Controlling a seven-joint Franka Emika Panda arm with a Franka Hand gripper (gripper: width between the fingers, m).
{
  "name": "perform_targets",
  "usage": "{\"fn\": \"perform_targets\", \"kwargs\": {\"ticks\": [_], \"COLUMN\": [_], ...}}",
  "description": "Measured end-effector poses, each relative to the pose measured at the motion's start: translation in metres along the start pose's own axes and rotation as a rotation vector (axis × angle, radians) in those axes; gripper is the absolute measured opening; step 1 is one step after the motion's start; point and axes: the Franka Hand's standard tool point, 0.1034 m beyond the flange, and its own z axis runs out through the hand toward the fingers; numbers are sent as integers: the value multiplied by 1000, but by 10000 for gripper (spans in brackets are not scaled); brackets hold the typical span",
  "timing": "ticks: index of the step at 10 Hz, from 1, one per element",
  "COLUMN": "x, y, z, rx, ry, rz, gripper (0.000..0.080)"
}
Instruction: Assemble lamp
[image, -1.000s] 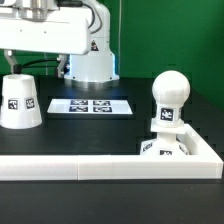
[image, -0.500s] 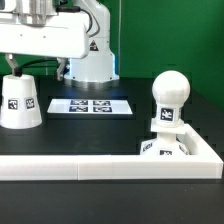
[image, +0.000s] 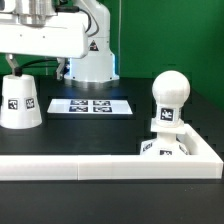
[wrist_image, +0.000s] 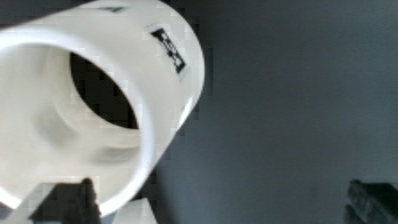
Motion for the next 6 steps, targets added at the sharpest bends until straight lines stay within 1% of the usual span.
{"fn": "perform_targets", "kwargs": {"ticks": [3,5,6], "x": [-6,-9,-9], "y": [3,4,5], "z": [9,20,22], "rx": [-4,-19,-22], "ry": [-19,-31,-34], "rz": [-4,-14,-22], "gripper": [699,699,688]}}
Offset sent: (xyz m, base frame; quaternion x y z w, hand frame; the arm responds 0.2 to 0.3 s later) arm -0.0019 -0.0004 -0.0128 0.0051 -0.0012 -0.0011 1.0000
